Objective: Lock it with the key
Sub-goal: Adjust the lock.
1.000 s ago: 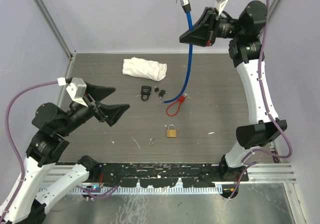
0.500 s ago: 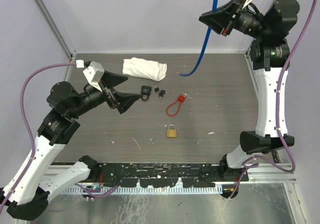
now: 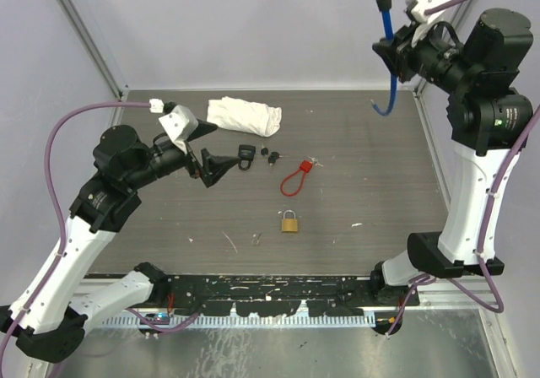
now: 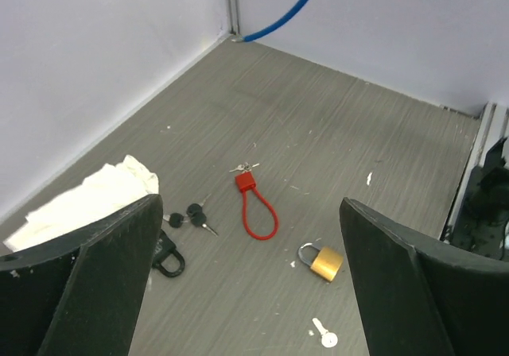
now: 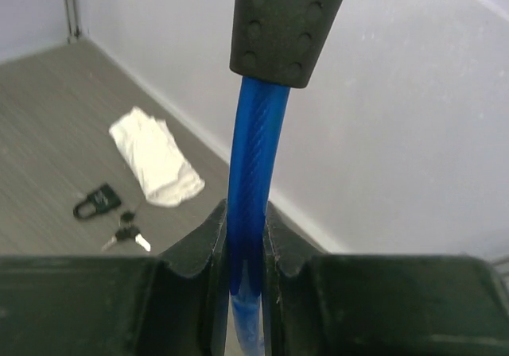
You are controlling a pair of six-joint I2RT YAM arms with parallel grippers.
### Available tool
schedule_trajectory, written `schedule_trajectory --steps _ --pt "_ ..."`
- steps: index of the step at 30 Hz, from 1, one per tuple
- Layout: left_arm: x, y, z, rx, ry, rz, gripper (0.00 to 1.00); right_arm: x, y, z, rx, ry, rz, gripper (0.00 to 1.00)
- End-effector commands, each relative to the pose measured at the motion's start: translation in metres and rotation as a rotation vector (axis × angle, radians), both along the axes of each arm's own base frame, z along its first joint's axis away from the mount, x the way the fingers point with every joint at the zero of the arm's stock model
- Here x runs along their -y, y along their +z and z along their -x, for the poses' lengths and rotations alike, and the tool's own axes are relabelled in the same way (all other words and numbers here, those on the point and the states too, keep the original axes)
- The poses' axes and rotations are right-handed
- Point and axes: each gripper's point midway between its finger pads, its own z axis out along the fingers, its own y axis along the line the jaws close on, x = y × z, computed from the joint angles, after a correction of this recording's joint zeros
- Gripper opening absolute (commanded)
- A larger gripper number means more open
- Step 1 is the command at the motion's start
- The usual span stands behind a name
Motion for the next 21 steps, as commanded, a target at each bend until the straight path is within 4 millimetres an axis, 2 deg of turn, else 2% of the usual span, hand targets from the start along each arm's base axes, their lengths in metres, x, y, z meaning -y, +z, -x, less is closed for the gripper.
schedule_trajectory --steps 1,5,7,9,12,18,21 --pt "0.004 0.024 0.020 0.219 -0.121 -0.034 0.94 0.010 -0.043 0.011 -0.074 -0.006 0.177 0.01" --pt "0.010 0.026 0.043 0.434 -0.253 -0.063 0.95 0.006 -0.079 0.018 -0.171 0.062 0.247 0.01" --pt "0.012 0.036 0.057 0.545 -0.305 -0.046 0.98 0.001 -0.095 0.023 -0.216 0.117 0.270 0.01" --pt "0.015 0.047 0.061 0.612 -0.320 -0.032 0.99 -0.004 -0.114 0.026 -0.271 0.166 0.290 0.01" --pt "0.026 0.050 0.057 0.625 -0.342 -0.054 0.99 -0.019 -0.144 0.033 -0.357 0.257 0.326 0.01" --pt "0.063 0.032 0.046 0.634 -0.379 -0.189 0.98 -0.056 -0.209 0.052 -0.495 0.440 0.415 0.01" --pt "0.077 0.025 0.038 0.647 -0.364 -0.272 0.98 -0.070 -0.230 0.060 -0.534 0.518 0.424 0.01"
